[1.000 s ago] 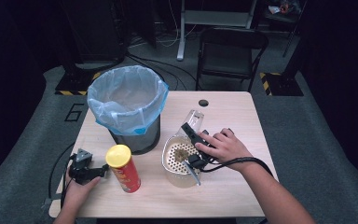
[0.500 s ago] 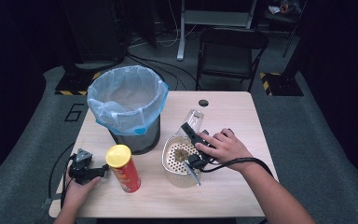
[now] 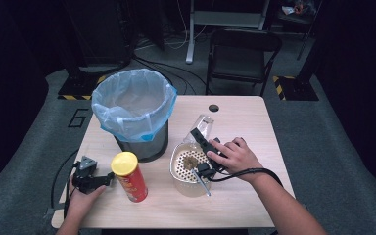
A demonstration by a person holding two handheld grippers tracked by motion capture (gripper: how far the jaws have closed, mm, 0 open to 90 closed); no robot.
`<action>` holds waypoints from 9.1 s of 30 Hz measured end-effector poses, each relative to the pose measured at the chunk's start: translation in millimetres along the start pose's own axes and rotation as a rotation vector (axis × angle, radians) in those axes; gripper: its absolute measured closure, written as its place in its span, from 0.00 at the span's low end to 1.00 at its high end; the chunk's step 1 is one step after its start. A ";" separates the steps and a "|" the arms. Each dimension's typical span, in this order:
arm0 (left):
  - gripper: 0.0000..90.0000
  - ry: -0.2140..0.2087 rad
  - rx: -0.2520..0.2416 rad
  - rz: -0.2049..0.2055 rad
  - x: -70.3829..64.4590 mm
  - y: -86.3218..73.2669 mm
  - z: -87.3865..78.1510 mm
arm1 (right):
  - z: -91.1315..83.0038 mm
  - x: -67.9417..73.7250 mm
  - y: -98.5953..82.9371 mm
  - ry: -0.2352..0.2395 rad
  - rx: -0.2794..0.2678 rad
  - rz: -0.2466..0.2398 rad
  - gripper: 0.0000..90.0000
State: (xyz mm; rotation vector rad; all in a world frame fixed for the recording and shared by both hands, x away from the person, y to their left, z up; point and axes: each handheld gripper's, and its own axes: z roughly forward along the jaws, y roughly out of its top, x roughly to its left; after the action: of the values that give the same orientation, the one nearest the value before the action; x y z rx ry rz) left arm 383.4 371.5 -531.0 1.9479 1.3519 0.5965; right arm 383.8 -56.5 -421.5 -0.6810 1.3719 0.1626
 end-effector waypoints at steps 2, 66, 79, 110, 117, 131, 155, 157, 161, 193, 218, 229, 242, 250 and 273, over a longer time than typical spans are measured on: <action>0.17 0.000 0.000 0.001 0.1 0.0 0.0 | 0.2 0.5 0.2 -0.007 0.004 0.013 0.43; 0.15 -0.010 0.015 0.006 -0.2 0.3 -0.9 | 15.3 -94.0 -81.5 0.502 -0.128 1.904 0.42; 0.15 -0.008 0.006 0.011 -0.2 -0.1 -0.3 | 48.6 -163.3 -91.7 0.517 -0.148 1.877 0.42; 0.15 -0.012 0.012 0.008 0.0 0.4 -1.0 | 187.8 -195.3 -18.1 0.604 -0.093 1.820 0.40; 0.15 -0.013 0.010 0.003 -0.2 0.3 -0.7 | 195.6 -191.5 -3.9 0.655 -0.088 1.793 0.41; 0.15 -0.010 0.016 -0.005 -0.9 0.2 -1.5 | 182.1 -182.1 -7.1 0.667 -0.111 1.828 0.16; 0.18 -0.020 -0.016 -0.041 -4.0 4.3 -14.1 | 77.4 -124.7 -76.9 0.521 -0.050 1.822 0.33; 0.18 -0.026 -0.009 -0.047 -5.7 4.2 -16.2 | 66.1 -111.6 -80.3 0.514 -0.020 1.825 0.33; 0.17 -0.033 -0.011 -0.042 -6.9 5.7 -19.6 | 55.3 -100.2 -83.7 0.509 -0.013 1.822 0.33; 0.14 -0.179 -0.055 0.038 -32.3 12.7 -81.9 | -42.8 27.0 -106.5 0.413 0.327 1.844 0.34; 0.15 -0.361 -0.085 0.172 -92.9 17.9 -81.3 | -67.3 88.6 -118.3 0.424 0.525 1.904 0.32; 0.16 -0.379 -0.129 0.164 -99.3 21.9 -63.5 | -72.2 97.9 -119.8 0.443 0.544 1.893 0.32; 0.18 -0.370 -0.157 0.158 -102.8 19.2 -52.5 | -76.7 102.9 -120.8 0.450 0.569 1.892 0.32; 0.27 -0.351 -0.186 0.210 -107.2 18.7 -57.3 | -76.0 104.8 -119.7 0.461 0.568 1.876 0.32; 0.27 -0.384 -0.150 0.210 -113.2 50.1 -88.7 | -75.0 108.0 -116.6 0.479 0.568 1.856 0.32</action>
State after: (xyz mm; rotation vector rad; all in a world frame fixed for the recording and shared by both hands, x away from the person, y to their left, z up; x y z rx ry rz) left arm 312.4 278.5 -433.4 1.9699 0.8505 0.3808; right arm 401.0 -219.5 -484.8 1.2734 1.9793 1.0462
